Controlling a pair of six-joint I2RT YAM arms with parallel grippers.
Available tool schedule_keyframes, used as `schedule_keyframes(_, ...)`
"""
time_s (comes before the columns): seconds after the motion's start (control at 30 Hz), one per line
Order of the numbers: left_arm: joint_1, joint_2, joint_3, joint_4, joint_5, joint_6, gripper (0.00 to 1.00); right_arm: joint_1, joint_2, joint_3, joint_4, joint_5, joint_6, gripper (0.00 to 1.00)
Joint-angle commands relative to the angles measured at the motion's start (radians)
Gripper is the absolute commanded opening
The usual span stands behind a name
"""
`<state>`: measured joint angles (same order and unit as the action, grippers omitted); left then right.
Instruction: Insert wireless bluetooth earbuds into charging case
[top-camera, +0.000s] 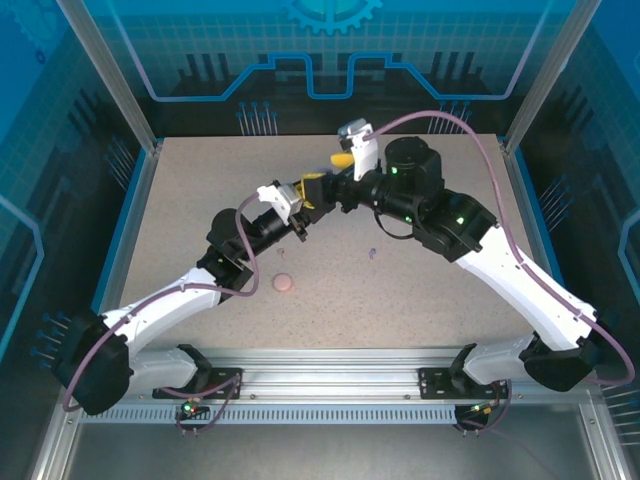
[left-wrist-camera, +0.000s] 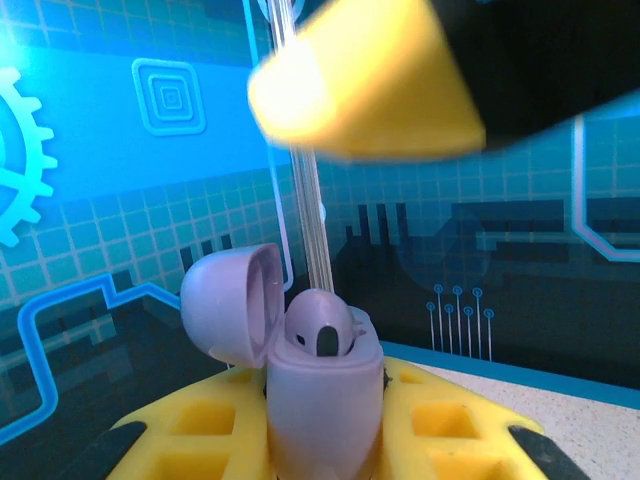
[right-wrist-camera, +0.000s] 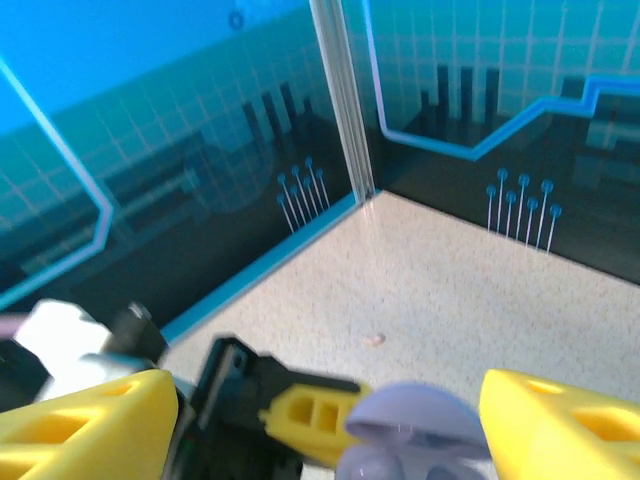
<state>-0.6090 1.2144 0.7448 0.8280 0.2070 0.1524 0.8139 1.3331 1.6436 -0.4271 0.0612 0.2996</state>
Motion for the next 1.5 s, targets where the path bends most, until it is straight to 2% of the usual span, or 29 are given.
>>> schedule_keyframes(0.0,-0.009,0.004,-0.02,0.049,-0.001,-0.033,0.0,-0.038,-0.046,0.035,0.0,0.068,0.092,0.83)
schedule_keyframes(0.1,-0.008,0.002,-0.027,0.059,-0.007,-0.034,0.0,-0.097,-0.086,0.017,-0.031,0.1,0.173,0.84)
schedule_keyframes(0.23,-0.009,0.002,-0.029,0.057,-0.008,-0.034,0.0,-0.186,-0.107,-0.014,-0.091,0.084,0.25,0.84)
schedule_keyframes(0.33,-0.009,0.001,-0.027,0.057,-0.009,-0.033,0.0,-0.215,-0.102,-0.045,-0.134,0.09,0.281,0.84)
schedule_keyframes(0.47,-0.008,-0.008,-0.022,0.045,-0.013,-0.022,0.0,-0.293,-0.031,-0.039,-0.349,0.149,0.377,0.84)
schedule_keyframes(0.57,-0.009,-0.014,-0.022,0.034,-0.018,-0.015,0.0,-0.316,0.028,-0.128,-0.432,0.229,0.459,0.83)
schedule_keyframes(0.7,-0.008,-0.029,-0.032,0.043,-0.026,-0.014,0.0,-0.338,0.117,-0.282,-0.425,0.265,0.568,0.82)
schedule_keyframes(0.8,-0.009,-0.046,-0.038,0.038,-0.027,-0.014,0.0,-0.338,0.211,-0.326,-0.411,0.256,0.619,0.82)
schedule_keyframes(0.93,-0.008,-0.067,-0.05,0.037,-0.037,-0.014,0.0,-0.338,0.347,-0.323,-0.384,0.219,0.642,0.78)
schedule_keyframes(1.23,-0.008,-0.086,-0.068,0.039,-0.046,-0.013,0.0,-0.335,0.552,-0.273,-0.343,0.133,0.646,0.57)
schedule_keyframes(1.47,-0.008,-0.083,-0.067,0.043,-0.043,-0.013,0.0,-0.334,0.626,-0.252,-0.322,0.096,0.628,0.55)
